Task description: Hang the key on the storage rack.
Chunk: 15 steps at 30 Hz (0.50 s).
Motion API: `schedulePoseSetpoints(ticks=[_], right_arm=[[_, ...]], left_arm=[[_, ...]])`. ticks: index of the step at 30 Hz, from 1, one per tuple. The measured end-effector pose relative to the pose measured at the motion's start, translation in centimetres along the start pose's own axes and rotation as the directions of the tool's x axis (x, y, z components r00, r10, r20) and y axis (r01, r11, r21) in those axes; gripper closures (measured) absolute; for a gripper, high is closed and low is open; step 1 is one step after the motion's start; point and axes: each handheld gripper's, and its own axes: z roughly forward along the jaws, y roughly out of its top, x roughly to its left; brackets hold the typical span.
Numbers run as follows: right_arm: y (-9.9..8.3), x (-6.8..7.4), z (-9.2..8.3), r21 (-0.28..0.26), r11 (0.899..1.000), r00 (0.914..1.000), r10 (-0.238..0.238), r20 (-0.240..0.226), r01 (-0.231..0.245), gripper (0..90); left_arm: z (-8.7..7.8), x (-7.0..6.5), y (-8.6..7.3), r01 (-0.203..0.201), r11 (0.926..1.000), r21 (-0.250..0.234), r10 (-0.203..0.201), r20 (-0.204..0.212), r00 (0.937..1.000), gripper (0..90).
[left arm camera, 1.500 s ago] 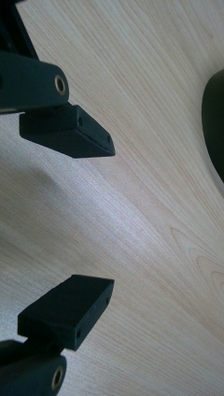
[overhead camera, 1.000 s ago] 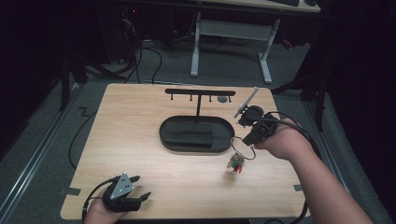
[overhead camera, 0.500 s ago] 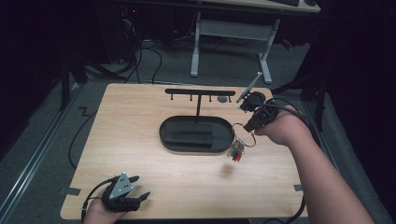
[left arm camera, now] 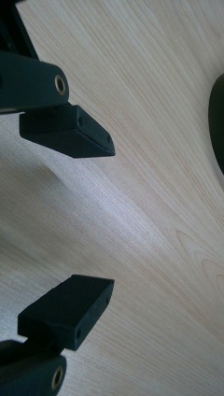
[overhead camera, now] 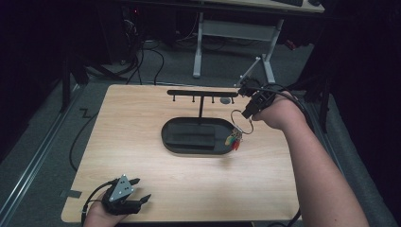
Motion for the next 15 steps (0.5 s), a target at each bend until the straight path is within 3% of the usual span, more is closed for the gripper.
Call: schedulePoseSetpoints(ticks=[15], right_arm=[[3.2,-2.9,3.0,-0.012,1.0,0.9996,0.024,0.012,-0.024,88.2]], left_arm=[[0.0,0.2,-0.2,0.007,1.0,0.001,-0.007,0.002,1.0,30.9]])
